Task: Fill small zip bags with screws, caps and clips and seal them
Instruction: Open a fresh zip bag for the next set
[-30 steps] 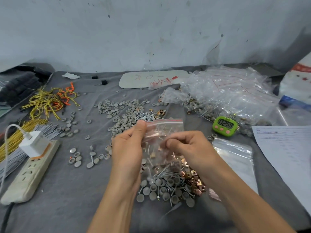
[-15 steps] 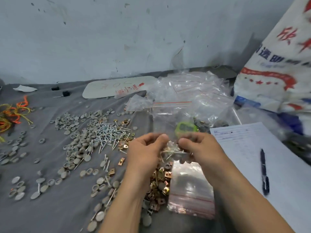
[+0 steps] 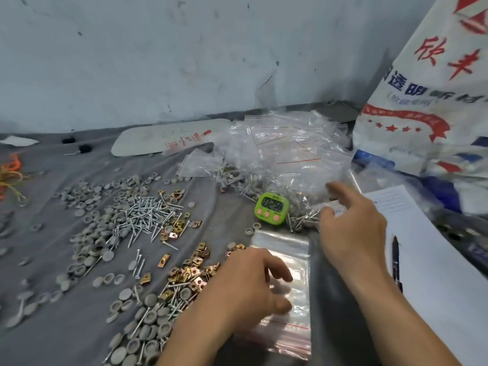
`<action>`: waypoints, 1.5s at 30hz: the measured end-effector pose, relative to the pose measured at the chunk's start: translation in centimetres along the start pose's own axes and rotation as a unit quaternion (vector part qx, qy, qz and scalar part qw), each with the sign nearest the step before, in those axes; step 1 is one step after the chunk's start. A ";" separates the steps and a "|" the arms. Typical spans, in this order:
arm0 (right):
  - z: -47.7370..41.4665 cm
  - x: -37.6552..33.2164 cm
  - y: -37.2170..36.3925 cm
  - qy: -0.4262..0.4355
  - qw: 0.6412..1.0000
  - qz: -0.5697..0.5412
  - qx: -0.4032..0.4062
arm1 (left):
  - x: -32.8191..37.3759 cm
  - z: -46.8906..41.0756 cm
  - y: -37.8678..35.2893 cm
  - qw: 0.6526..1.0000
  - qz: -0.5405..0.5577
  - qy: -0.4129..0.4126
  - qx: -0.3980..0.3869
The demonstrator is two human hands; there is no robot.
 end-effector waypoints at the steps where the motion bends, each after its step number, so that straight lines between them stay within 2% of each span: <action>1: 0.5 -0.3 -0.3 0.005 0.999 -0.008 -0.031 | -0.1 0.3 -0.2 0.999 -0.017 -0.012 -0.030; 4: 1.9 -0.7 -1.4 0.002 0.989 -0.001 -0.151 | -0.2 0.9 -0.4 0.993 -0.074 -0.054 -0.079; 8: 4.1 -0.3 -2.7 0.016 0.940 0.107 -0.323 | -0.3 1.2 -0.3 0.995 -0.078 -0.047 -0.044; 13: 4.7 0.3 -1.8 0.024 0.917 0.133 -0.376 | -1.1 1.3 -0.5 1.000 -0.003 -0.023 -0.019; 19: 4.8 -0.3 -1.0 0.003 0.909 0.091 -0.407 | -0.6 1.2 -0.6 0.996 -0.021 0.021 0.082; 21: 4.8 -0.6 -0.9 0.026 0.911 0.119 -0.394 | -0.5 1.3 -0.3 0.991 -0.027 0.036 0.123; 23: 4.4 -0.7 -0.9 0.032 0.930 0.121 -0.347 | -0.3 1.7 0.2 0.980 -0.001 0.040 0.195; 25: 3.8 -0.5 -1.0 0.001 0.952 0.089 -0.292 | 0.0 2.4 0.9 0.953 0.014 0.006 0.302; 26: 3.5 -0.4 -1.0 -0.016 0.961 0.066 -0.269 | 0.1 2.6 1.0 0.945 0.006 -0.011 0.328; 28: 3.2 -0.2 -1.0 -0.049 0.976 0.000 -0.213 | 0.0 2.7 0.8 0.959 -0.005 -0.021 0.281; 30: 2.8 -0.2 -0.8 -0.074 0.986 -0.102 -0.108 | 0.0 2.5 -0.2 0.984 -0.051 -0.018 0.168; 31: 2.6 -0.3 -0.6 -0.086 0.979 -0.179 -0.051 | 0.1 2.4 -0.7 0.988 -0.079 -0.022 0.129; 32: 2.4 -0.6 -0.4 -0.100 0.955 -0.279 -0.007 | 0.2 2.4 -1.1 0.989 -0.100 -0.029 0.109; 33: 2.4 -1.1 -0.3 -0.112 0.917 -0.383 0.017 | 0.4 2.3 -1.4 0.989 -0.108 -0.036 0.098; 34: 2.5 -1.6 -0.4 -0.118 0.880 -0.461 0.019 | 0.5 2.2 -1.6 0.988 -0.112 -0.041 0.095; 35: 2.8 -2.1 -0.5 -0.119 0.859 -0.498 0.000 | 0.7 2.2 -1.8 0.988 -0.116 -0.044 0.096; 36: 3.2 -2.7 -0.7 -0.121 0.855 -0.503 -0.034 | 0.6 2.1 -1.9 0.989 -0.111 -0.037 0.094; 39: 4.3 -3.8 -1.8 -0.155 0.864 -0.464 -0.117 | -0.5 2.0 -1.0 0.989 -0.017 0.061 0.135; 41: 4.5 -4.0 -2.4 -0.190 0.862 -0.446 -0.147 | -1.6 2.4 0.4 0.968 0.110 0.117 0.194; 43: 4.7 -4.0 -3.0 -0.236 0.842 -0.444 -0.195 | -2.7 3.2 2.2 0.915 0.304 0.141 0.224; 45: 5.2 -3.9 -3.6 -0.260 0.832 -0.417 -0.258 | -3.7 4.3 3.7 0.830 0.494 0.159 0.205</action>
Point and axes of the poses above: each hand's wrist, its own z-axis away from the middle knuckle, its own y-axis out of the back of the hand, x = y × z, the point moved 3 cm from there along -z, towards the middle knuckle, and after that the axes turned 10 degrees about -z, right-handed, at the moved point
